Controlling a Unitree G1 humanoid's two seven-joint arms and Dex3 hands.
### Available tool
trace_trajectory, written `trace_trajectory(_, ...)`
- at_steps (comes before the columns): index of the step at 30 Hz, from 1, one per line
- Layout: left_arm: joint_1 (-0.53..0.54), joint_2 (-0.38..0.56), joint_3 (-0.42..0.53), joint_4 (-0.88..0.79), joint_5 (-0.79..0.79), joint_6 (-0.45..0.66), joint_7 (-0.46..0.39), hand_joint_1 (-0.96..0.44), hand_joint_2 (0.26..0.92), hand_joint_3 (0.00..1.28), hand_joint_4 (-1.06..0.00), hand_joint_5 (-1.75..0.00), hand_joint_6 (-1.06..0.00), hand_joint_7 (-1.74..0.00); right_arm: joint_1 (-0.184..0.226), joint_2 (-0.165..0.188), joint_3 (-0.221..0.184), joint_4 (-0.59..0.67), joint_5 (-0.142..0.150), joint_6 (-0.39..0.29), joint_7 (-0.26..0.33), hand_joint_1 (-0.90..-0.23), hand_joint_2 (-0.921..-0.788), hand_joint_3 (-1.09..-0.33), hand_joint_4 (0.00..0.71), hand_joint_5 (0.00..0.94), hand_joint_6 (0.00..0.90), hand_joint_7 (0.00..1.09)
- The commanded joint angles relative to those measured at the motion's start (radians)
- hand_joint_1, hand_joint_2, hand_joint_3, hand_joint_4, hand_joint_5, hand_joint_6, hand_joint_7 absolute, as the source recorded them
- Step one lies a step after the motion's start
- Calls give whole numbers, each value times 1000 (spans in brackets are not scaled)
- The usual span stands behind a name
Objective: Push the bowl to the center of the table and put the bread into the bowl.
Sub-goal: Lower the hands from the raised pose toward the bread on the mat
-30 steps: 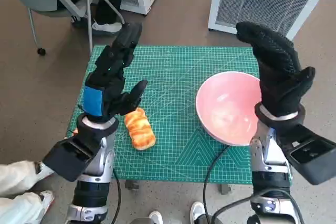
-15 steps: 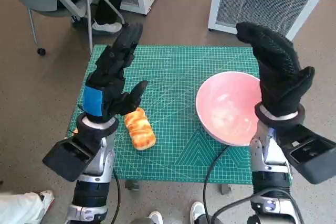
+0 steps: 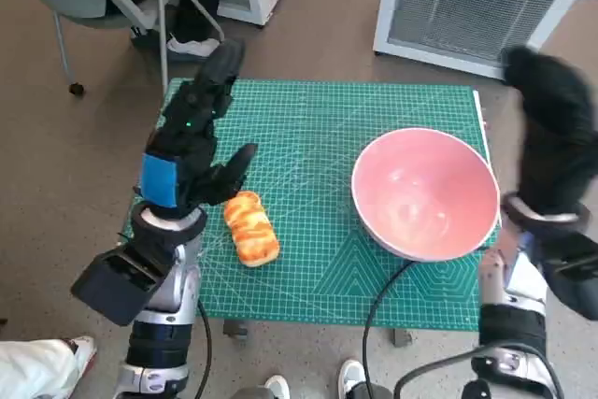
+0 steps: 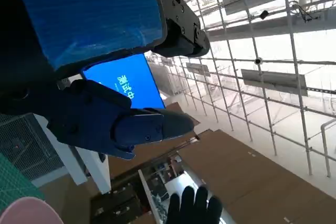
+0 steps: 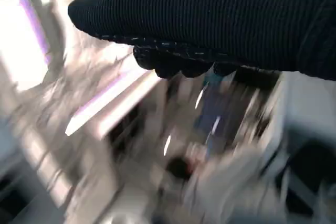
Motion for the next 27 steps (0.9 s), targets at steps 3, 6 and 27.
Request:
trace_trajectory(3,16,-2,7,3,-8,-12,1,-366,921,355,-250,-1,-430,-3,73,-20,-33,39,-70,-6,-102,-464,-921,-954,3,472,-1,613)
trace_trajectory(6,17,-3,9,6,-9,-13,1,-374,921,355,-258,-4,-429,-2,100,-36,-40,48,-104,2,-144,-468,-921,-971,0,469,-1,598)
trace_trajectory(27,27,-1,19,-9,-7,8,11,-379,921,354,-274,-5,-429,-1,90,-45,-45,372,-116,15,-215,-413,-921,-1086,0,342,-1,403)
